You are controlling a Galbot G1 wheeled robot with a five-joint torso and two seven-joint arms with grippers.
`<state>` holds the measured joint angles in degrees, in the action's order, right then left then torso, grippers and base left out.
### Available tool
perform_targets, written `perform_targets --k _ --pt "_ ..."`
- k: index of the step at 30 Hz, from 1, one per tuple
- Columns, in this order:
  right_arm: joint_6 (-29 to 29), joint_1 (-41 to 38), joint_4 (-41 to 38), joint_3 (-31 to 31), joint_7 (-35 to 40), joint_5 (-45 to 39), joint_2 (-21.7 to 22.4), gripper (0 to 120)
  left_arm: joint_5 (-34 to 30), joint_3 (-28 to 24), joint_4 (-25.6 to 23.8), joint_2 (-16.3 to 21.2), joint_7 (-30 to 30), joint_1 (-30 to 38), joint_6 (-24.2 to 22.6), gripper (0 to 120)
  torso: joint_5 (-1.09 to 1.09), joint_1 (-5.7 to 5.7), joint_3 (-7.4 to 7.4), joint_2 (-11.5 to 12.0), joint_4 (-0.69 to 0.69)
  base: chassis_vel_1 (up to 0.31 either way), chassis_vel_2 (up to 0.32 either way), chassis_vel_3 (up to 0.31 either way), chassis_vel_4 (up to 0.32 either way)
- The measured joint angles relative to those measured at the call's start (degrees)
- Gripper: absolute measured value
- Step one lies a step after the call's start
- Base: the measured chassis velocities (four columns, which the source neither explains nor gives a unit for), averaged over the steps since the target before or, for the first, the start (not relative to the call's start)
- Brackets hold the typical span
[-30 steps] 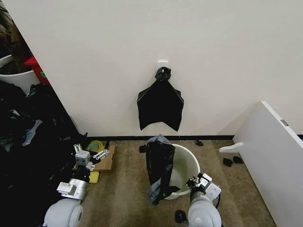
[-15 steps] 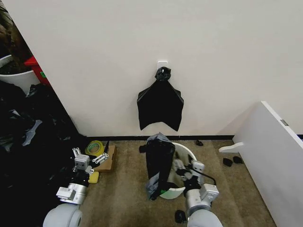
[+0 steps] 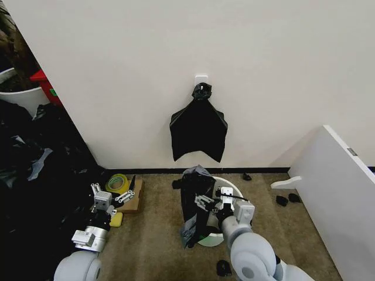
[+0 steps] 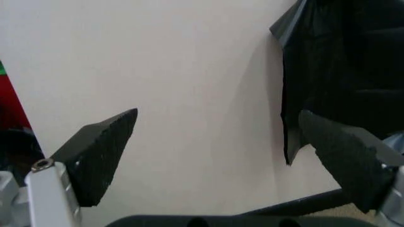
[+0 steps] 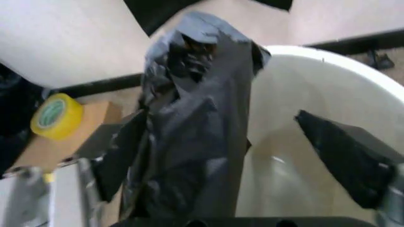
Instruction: Place the garbage bag over the trash bin.
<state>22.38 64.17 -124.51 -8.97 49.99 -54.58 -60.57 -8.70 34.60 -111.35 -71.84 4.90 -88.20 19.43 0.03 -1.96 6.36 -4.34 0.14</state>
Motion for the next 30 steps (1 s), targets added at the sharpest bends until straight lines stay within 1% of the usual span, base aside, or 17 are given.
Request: perform_targets --k 2,4,6,8,10,11,13,14,15,18,20,22,23,24,26,27,30 --pt "0.3 0.1 0.1 0.4 0.5 -0.8 0.0 77 0.0 -0.1 0.2 0.1 0.0 0.3 0.0 100 0.00 0.00 0.00 0.0 0.00 0.000 0.000 0.000 0.000" --pt "0.3 0.3 0.1 0.5 0.5 -1.0 0.1 74 0.0 -0.2 0.3 0.2 0.0 0.4 0.0 100 0.00 0.00 0.00 0.0 0.00 0.000 0.000 0.000 0.000" --pt "0.3 0.8 -0.4 0.9 0.6 -1.4 0.3 64 0.0 -0.5 0.4 0.5 0.0 0.7 -0.1 100 0.01 0.00 0.00 0.0 0.00 0.000 0.000 0.000 0.000" --pt "0.4 0.9 -0.5 1.0 0.5 -1.5 0.4 61 0.0 -0.6 0.5 0.6 0.0 0.8 -0.1 100 0.00 0.00 0.00 0.0 0.00 0.000 0.000 0.000 0.000" --pt "0.4 1.4 -0.8 1.2 0.5 -1.6 0.7 50 0.2 -0.8 0.6 0.7 0.0 1.3 -0.2 100 0.00 0.00 -0.01 0.0 0.00 0.000 0.000 0.000 0.000" --pt "0.4 1.4 -0.8 1.2 0.5 -1.6 0.7 50 0.2 -0.8 0.6 0.7 0.0 1.3 -0.2 100 0.00 0.00 -0.01 0.0 0.00 0.000 0.000 0.000 0.000" --pt "0.3 2.6 -0.8 2.0 -0.8 -0.4 1.5 37 0.5 -1.1 0.8 0.9 0.1 1.9 -0.7 100 0.00 0.00 -0.01 0.0 0.00 0.000 0.000 0.000 0.000" --pt "0.2 3.4 -0.5 2.4 -1.5 0.6 2.0 34 0.5 -1.3 0.8 0.9 0.1 2.1 -0.9 100 0.00 0.00 -0.01 0.0 0.00 0.000 0.000 0.000 0.000" --pt "0.2 3.4 -0.5 2.4 -1.5 0.6 2.0 34 0.5 -1.3 0.8 0.9 0.1 2.1 -0.9 100 0.00 0.00 -0.01 0.0 0.00 0.000 0.000 0.000 0.000" --pt "0.2 4.4 0.0 3.1 -2.5 2.2 2.5 22 0.5 -1.6 0.8 1.1 0.1 2.3 -1.1 100 0.00 0.00 -0.01 0.0 0.01 0.000 0.000 0.000 0.000" --pt "0.1 4.5 0.1 3.2 -2.7 2.5 2.5 22 0.5 -1.6 0.8 1.1 0.1 2.3 -1.1 100 0.00 0.00 -0.01 0.0 0.01 0.000 0.000 0.000 0.000" --pt "-1.9 6.5 2.5 4.8 -7.5 10.1 3.6 8 -0.5 -1.9 0.8 1.5 0.6 2.5 -1.5 100 0.00 0.00 -0.01 0.0 0.00 0.000 0.000 0.000 0.000" --pt "-1.9 6.5 2.5 4.8 -7.5 10.1 3.6 8 -0.5 -1.9 0.8 1.5 0.6 2.5 -1.5 100 0.00 0.00 -0.01 0.0 0.00 0.000 0.000 0.000 0.000" --pt "-2.6 7.0 3.2 5.2 -9.0 11.9 3.9 2 -1.0 -2.0 0.8 1.7 0.8 2.5 -1.7 100 0.00 0.00 -0.01 0.0 0.01 0.000 0.000 0.000 0.000" --pt "-4.7 8.3 4.8 6.4 -12.5 17.0 4.4 0 -3.8 -2.6 0.7 2.4 1.7 2.5 -2.9 100 -0.01 0.00 -0.01 0.0 0.00 0.000 0.000 0.000 0.000" --pt "-4.7 8.3 4.8 6.4 -12.5 17.0 4.4 0 -3.8 -2.6 0.7 2.4 1.7 2.5 -2.9 100 -0.01 0.00 -0.01 0.0 0.00 0.000 0.000 0.000 0.000" --pt "-10.1 11.5 8.1 8.9 -20.0 27.0 5.1 0 -10.1 -4.4 -0.1 3.6 3.5 3.0 -7.2 100 -0.02 0.00 -0.01 0.0 0.01 0.000 0.000 0.000 0.000"
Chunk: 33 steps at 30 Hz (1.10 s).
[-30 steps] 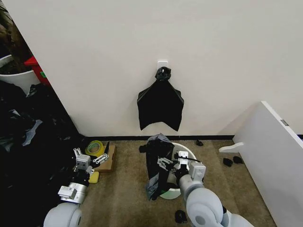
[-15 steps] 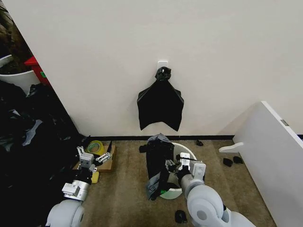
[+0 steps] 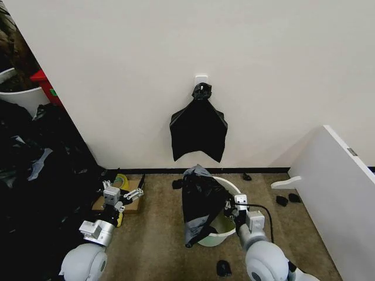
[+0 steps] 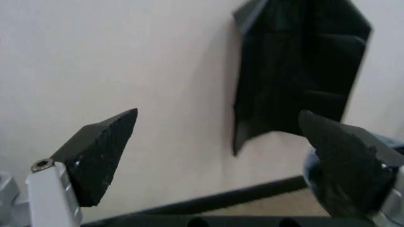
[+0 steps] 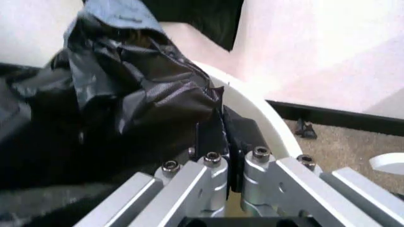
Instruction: Place the garbage bag over the trash bin.
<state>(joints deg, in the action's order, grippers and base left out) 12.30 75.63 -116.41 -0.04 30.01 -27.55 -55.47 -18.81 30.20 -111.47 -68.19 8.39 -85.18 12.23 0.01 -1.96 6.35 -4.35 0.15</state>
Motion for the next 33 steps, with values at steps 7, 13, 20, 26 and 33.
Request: perform_targets --k 7,13,20,26,33 --pt "-0.5 2.5 -2.1 3.0 -2.3 -7.4 0.3 0 2.0 -3.6 1.1 -0.2 1.0 0.4 -1.1 100 0.02 0.00 0.00 0.0 -0.01 0.000 0.000 0.000 0.000" --pt "1.2 2.0 -1.9 5.7 -2.6 -3.9 1.2 0 -1.1 -5.8 1.2 1.2 1.2 0.3 -2.6 100 0.03 0.00 0.00 0.0 -0.01 0.000 0.000 0.000 0.000" --pt "-0.9 3.0 0.9 4.9 -5.3 4.4 1.3 0 -6.2 -12.0 0.7 1.1 0.8 2.0 -9.9 100 0.03 0.00 0.00 0.0 0.02 0.000 0.000 0.000 0.000" --pt "-5.3 2.4 4.0 4.1 -9.2 11.0 1.9 0 -7.5 -16.6 0.9 0.1 -2.6 3.9 -15.9 100 0.02 0.00 0.00 0.0 -0.02 0.000 0.000 0.000 0.000" --pt "-6.5 3.1 4.2 4.9 -10.2 11.8 1.4 0 -8.6 -26.0 2.1 0.0 -10.8 10.4 -25.4 99 0.03 0.00 0.00 0.0 0.00 0.000 0.000 0.000 0.000"
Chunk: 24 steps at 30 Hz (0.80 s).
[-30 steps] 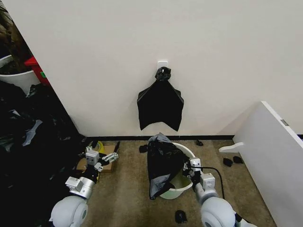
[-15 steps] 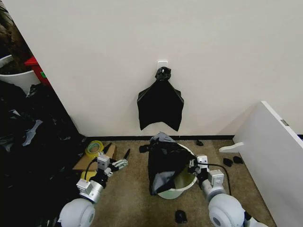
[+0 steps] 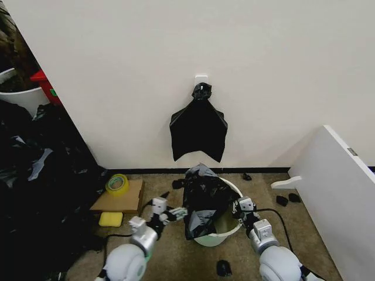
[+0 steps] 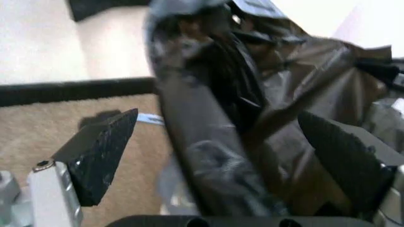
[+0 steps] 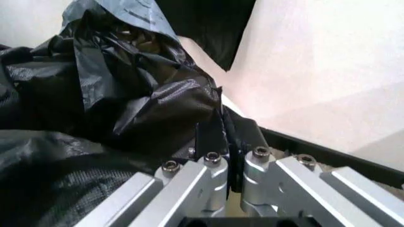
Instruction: Place the garbage bag over the trash bin.
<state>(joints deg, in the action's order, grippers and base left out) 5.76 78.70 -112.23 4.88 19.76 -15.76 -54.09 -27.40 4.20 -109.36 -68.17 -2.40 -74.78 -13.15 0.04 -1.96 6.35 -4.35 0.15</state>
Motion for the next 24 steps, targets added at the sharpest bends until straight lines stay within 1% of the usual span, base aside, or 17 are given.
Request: perform_targets --k 1,2,5,6,7,9,10,12,17,20,22,23,24 --pt "0.0 0.1 -0.1 0.0 0.0 0.0 -0.1 0 -0.2 -1.7 -0.1 0.0 -2.6 1.6 -2.9 98 -0.03 0.00 0.00 0.0 0.00 0.000 0.000 0.000 0.000" --pt "0.0 0.1 -0.1 0.0 0.0 0.0 -0.1 0 -0.2 -1.7 -0.1 0.0 -2.6 1.6 -2.9 98 -0.03 0.00 0.00 0.0 0.00 0.000 0.000 0.000 0.000" --pt "0.0 0.5 -0.3 0.1 0.0 0.2 -0.4 0 -0.4 -5.4 -0.4 -0.2 -10.2 5.9 -8.8 96 -0.01 0.00 0.00 0.0 0.00 0.000 0.000 0.000 0.000" --pt "0.0 0.5 -0.3 0.1 0.0 0.2 -0.4 0 -0.4 -5.4 -0.4 -0.2 -10.2 5.9 -8.8 96 -0.01 0.00 0.00 0.0 0.00 0.000 0.000 0.000 0.000" --pt "0.0 0.6 -0.3 0.1 0.0 0.2 -0.4 0 -0.4 -6.1 -0.5 -0.3 -12.0 6.9 -10.3 96 -0.01 0.00 0.00 0.0 0.00 0.000 0.000 0.000 0.000" --pt "0.0 0.9 -0.5 0.2 0.0 0.3 -0.8 0 -0.9 -7.8 -0.5 -0.9 -16.9 9.4 -14.7 95 -0.01 0.00 0.00 0.0 0.00 0.000 0.000 0.000 0.000" --pt "0.0 0.9 -0.5 0.2 0.0 0.3 -0.8 0 -0.9 -7.8 -0.5 -0.9 -16.9 9.4 -14.7 95 -0.01 0.00 0.00 0.0 0.00 0.000 0.000 0.000 0.000" --pt "0.0 1.1 -0.6 0.2 0.1 0.5 -1.1 0 -1.2 -8.9 0.1 -1.5 -19.5 11.0 -17.1 94 -0.02 0.00 0.00 0.0 0.00 0.000 0.000 0.000 0.000" --pt "0.0 1.4 -0.8 0.1 0.1 0.7 -1.4 0 -2.1 -10.3 2.4 -3.0 -22.1 13.3 -19.4 94 -0.01 0.00 0.00 0.0 0.00 0.000 0.000 0.000 0.000" --pt "0.0 1.5 -0.8 0.1 0.2 0.8 -1.4 0 -3.1 -10.6 2.7 -3.5 -23.2 13.9 -20.9 94 0.00 0.00 0.00 0.0 0.00 0.000 0.000 0.000 0.000" --pt "0.0 1.5 -0.8 0.1 0.2 0.8 -1.6 0 -4.3 -10.9 2.7 -3.8 -24.2 14.5 -23.1 92 -0.01 0.00 0.00 0.0 0.00 0.000 0.000 0.000 0.000" --pt "0.0 1.5 -0.8 0.2 0.3 0.8 -1.6 0 -4.6 -11.1 2.7 -4.0 -24.6 14.7 -24.3 87 -0.01 0.00 0.00 0.0 0.00 0.000 0.000 0.000 0.000" --pt "0.0 1.5 -0.8 0.2 0.3 0.8 -1.6 0 -4.6 -11.1 2.7 -4.0 -24.6 14.7 -24.3 87 -0.01 0.00 0.00 0.0 0.00 0.000 0.000 0.000 0.000"
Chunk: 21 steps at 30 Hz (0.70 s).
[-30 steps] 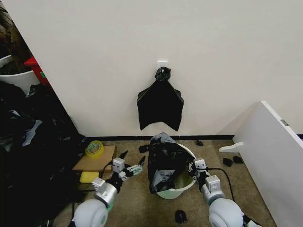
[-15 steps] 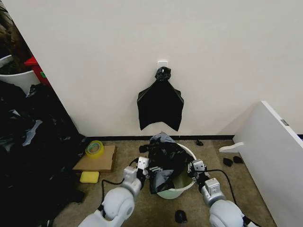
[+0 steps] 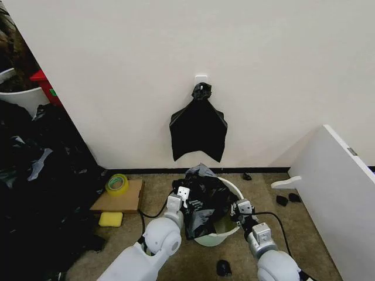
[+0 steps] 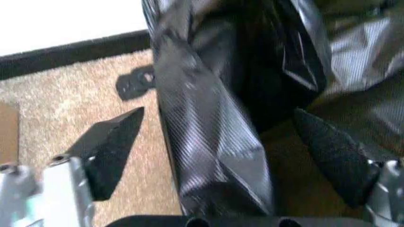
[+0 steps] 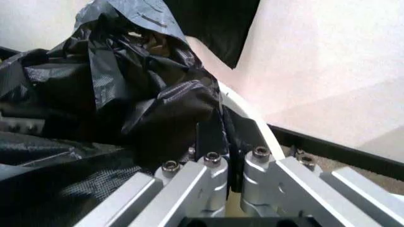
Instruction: Place the garbage bag over the trash bin.
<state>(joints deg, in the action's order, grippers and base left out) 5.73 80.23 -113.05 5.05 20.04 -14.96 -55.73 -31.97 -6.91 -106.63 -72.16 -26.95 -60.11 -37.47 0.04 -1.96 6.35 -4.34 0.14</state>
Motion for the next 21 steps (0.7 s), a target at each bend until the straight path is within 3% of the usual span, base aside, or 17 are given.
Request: perform_targets --k 3,7,9,13,15,21 --pt "-0.1 0.1 0.0 0.0 0.0 0.1 -0.2 0 0.0 -0.2 0.6 -0.4 -0.2 0.4 -1.7 74 0.00 0.00 0.00 0.0 0.00 0.000 0.000 0.000 0.000" --pt "-0.2 0.1 -0.1 0.0 0.0 0.2 -0.2 0 0.1 -0.2 1.3 -0.7 -0.4 0.5 -2.1 66 0.00 0.00 0.00 0.0 0.00 0.000 0.000 0.000 0.000" --pt "-0.7 0.4 -0.2 0.2 0.0 0.3 -0.3 0 0.2 0.0 1.6 -0.8 -0.5 0.5 -2.9 53 0.00 0.00 0.00 0.0 0.00 0.000 0.000 0.000 0.000" --pt "-1.1 0.6 -0.4 0.3 -0.1 0.3 -0.4 0 0.0 0.5 1.6 -0.9 -0.5 0.5 -4.0 41 0.00 0.00 -0.01 0.0 0.00 0.000 0.000 0.000 0.000" --pt "-1.1 1.0 -0.5 0.3 -0.2 0.3 -0.5 0 -0.5 1.3 2.3 -1.1 -0.8 0.5 -4.5 30 -0.01 0.00 -0.01 0.0 0.00 0.000 0.000 0.000 0.000" --pt "-1.7 1.3 -0.6 0.3 -0.5 0.5 -0.7 0 -1.2 2.5 2.7 -1.1 -1.5 0.3 -4.5 14 0.00 0.00 -0.01 0.0 0.00 0.000 0.000 0.000 0.000"
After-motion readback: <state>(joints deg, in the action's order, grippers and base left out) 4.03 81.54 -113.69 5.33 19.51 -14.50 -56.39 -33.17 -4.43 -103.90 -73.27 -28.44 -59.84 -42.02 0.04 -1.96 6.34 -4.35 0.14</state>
